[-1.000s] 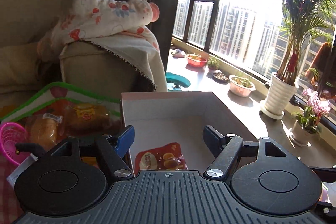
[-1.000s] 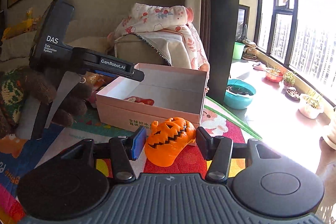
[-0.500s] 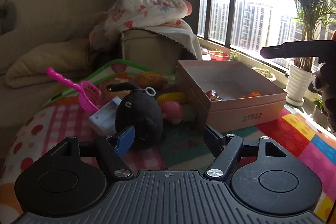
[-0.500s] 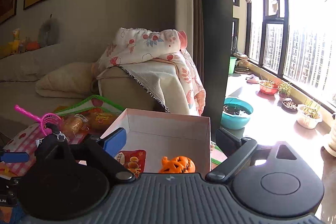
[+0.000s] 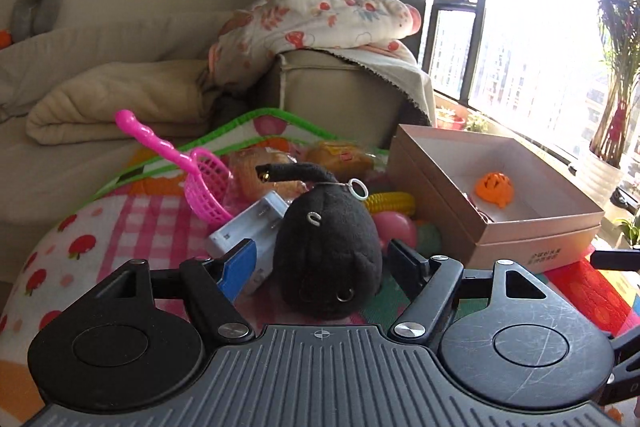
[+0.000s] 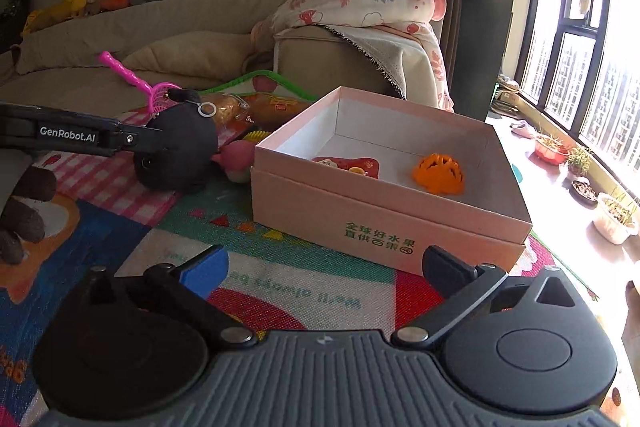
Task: Organize objects
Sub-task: 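Grasp the black plush toy with the left tool while the right tool grasps the pink basket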
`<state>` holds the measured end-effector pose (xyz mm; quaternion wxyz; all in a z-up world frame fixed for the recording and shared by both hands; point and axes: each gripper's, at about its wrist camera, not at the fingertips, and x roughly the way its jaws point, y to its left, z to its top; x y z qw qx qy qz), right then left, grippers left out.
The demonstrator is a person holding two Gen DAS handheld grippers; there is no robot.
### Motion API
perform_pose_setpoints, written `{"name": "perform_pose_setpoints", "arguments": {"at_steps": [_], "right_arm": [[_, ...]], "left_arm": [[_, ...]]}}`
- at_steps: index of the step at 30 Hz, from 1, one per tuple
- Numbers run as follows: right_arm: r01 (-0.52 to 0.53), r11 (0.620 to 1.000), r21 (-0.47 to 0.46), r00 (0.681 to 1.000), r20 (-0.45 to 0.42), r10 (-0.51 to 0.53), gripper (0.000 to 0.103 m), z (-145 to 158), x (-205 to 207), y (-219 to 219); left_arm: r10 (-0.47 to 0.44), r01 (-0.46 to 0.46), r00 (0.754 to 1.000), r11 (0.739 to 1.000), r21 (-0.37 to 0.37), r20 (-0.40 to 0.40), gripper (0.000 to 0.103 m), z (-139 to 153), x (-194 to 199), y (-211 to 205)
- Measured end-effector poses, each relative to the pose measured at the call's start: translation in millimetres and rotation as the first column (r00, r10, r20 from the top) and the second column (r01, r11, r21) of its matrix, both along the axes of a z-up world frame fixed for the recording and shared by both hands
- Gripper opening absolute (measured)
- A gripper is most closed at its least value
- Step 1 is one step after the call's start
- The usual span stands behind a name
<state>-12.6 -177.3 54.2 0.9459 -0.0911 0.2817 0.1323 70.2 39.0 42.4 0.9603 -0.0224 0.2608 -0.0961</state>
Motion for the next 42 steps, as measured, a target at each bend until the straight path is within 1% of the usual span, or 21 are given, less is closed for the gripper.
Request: {"name": "perform_pose_setpoints", "arguments": {"at_steps": [3, 6, 8, 10, 12, 14, 16, 18, 21, 25, 27, 29, 32, 35, 37, 39, 40, 42], "right_arm": [[-0.01, 1.0, -0.002, 1.0, -0.016, 0.01, 0.103, -2, -2, 4], [-0.014, 1.0, 0.0, 0.999, -0.029, 0.014, 0.103, -2, -3, 3], [-0.013, 1.0, -0.005, 0.999, -0.038, 0.012, 0.103, -1, -1, 5], [-0.014, 1.0, -0.016, 0.999, -0.041, 0.013, 0.103, 1, 2, 8], [-0.022, 0.999, -0.03, 0.999, -0.035, 0.021, 0.103, 4, 3, 14], [-0.042, 0.998, -0.037, 0.999, -0.027, 0.041, 0.103, 10, 5, 23], [-0.078, 0.996, -0.044, 0.997, -0.015, 0.078, 0.103, 16, 7, 36], [-0.122, 0.991, -0.049, 0.993, -0.001, 0.122, 0.103, 22, 10, 53], [-0.181, 0.983, -0.036, 0.983, -0.003, 0.181, 0.103, 29, 21, 84], [-0.227, 0.974, -0.004, 0.973, -0.036, 0.227, 0.103, 33, 46, 128], [-0.239, 0.971, 0.028, 0.968, -0.069, 0.24, 0.103, 36, 65, 148], [-0.239, 0.97, 0.05, 0.965, -0.095, 0.243, 0.103, 38, 81, 162], [-0.213, 0.971, 0.109, 0.968, -0.11, 0.225, 0.103, 48, 101, 169], [-0.197, 0.961, 0.192, 0.971, -0.095, 0.218, 0.103, 68, 111, 162], [-0.212, 0.951, 0.225, 0.969, -0.08, 0.235, 0.103, 80, 115, 160], [-0.217, 0.952, 0.215, 0.969, -0.071, 0.236, 0.103, 88, 119, 164], [-0.215, 0.956, 0.201, 0.969, -0.08, 0.235, 0.103, 88, 123, 169], [-0.224, 0.959, 0.175, 0.96, -0.128, 0.248, 0.103, 81, 133, 182]], "left_arm": [[0.021, -0.02, 1.0, 1.0, 0.016, -0.011, 0.077, -5, 18, -8], [0.014, -0.013, 1.0, 0.999, 0.033, -0.017, 0.077, -13, 28, -14], [0.003, -0.002, 1.0, 1.0, 0.026, -0.019, 0.07, -17, 27, -13], [0.005, -0.005, 1.0, 1.0, -0.003, -0.018, 0.068, -16, 20, -8], [0.001, -0.003, 0.999, 0.998, -0.067, -0.043, 0.067, -12, 9, 5], [-0.025, 0.018, 0.999, 0.991, -0.135, -0.048, 0.067, -8, -13, 21], [-0.027, 0.021, 0.999, 0.985, -0.168, -0.034, 0.067, -6, -38, 37], [0.023, -0.028, 0.999, 0.982, -0.188, -0.028, 0.067, -8, -63, 57], [0.107, -0.11, 0.994, 0.972, -0.21, -0.026, 0.067, -16, -84, 85], [0.177, -0.169, 0.984, 0.942, -0.288, 0.0, 0.066, -24, -97, 112], [0.208, -0.19, 0.978, 0.937, -0.295, 0.029, 0.066, -25, -101, 115], [0.226, -0.203, 0.973, 0.928, -0.311, 0.038, 0.066, -26, -104, 119], [0.26, -0.225, 0.964, 0.908, -0.354, 0.055, 0.066, -25, -110, 126], [0.286, -0.247, 0.957, 0.887, -0.39, 0.045, 0.066, -27, -113, 134], [0.294, -0.252, 0.955, 0.88, -0.403, 0.046, 0.066, -28, -115, 136], [0.291, -0.248, 0.955, 0.88, -0.406, 0.047, 0.066, -28, -115, 136], [0.289, -0.246, 0.956, 0.88, -0.405, 0.045, 0.066, -28, -115, 136], [0.284, -0.244, 0.958, 0.881, -0.405, 0.04, 0.066, -29, -114, 135]]}}
